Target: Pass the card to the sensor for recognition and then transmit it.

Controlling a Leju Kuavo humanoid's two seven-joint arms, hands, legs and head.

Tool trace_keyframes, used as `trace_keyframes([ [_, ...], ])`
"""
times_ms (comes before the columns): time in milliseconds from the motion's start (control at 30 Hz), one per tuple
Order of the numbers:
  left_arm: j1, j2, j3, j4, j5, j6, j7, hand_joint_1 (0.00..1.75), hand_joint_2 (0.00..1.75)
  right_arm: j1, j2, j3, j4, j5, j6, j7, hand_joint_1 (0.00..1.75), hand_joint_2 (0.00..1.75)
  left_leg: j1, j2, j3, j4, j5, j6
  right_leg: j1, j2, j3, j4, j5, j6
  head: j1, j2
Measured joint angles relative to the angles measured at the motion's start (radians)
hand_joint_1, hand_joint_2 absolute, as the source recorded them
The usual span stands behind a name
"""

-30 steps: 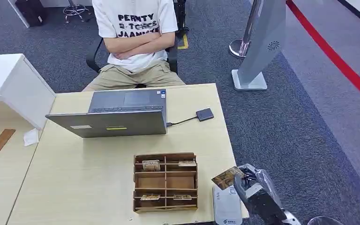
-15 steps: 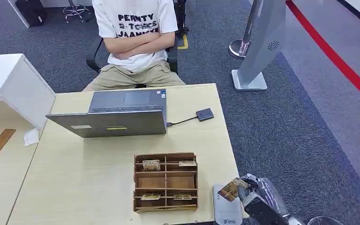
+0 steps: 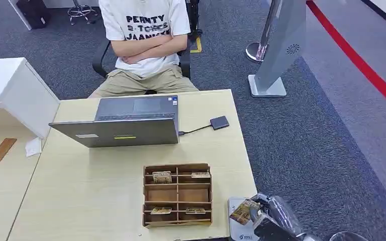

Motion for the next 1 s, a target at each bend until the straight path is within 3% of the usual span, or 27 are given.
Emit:
trace_keyframes([
  [433,0.000,0.001,0.000,0.000,-0.006,-0.003,0.003,0.00,0.00,-0.049,-0.019,0.101,0.058,-0.003,-0.031,0.042,1.75,1.75,0.000,0.000,0.000,0.000,0.000,0.000,0.000,0.000,0.000,0.000,0.000,0.000,0.001,0.000],
  [1000,0.000,0.003,0.000,0.000,-0.004,-0.003,0.010,0.00,0.00,-0.057,-0.037,0.124,0.091,0.052,-0.099,0.118,1.75,1.75,0.000,0.000,0.000,0.000,0.000,0.000,0.000,0.000,0.000,0.000,0.000,0.000,0.000,0.000],
])
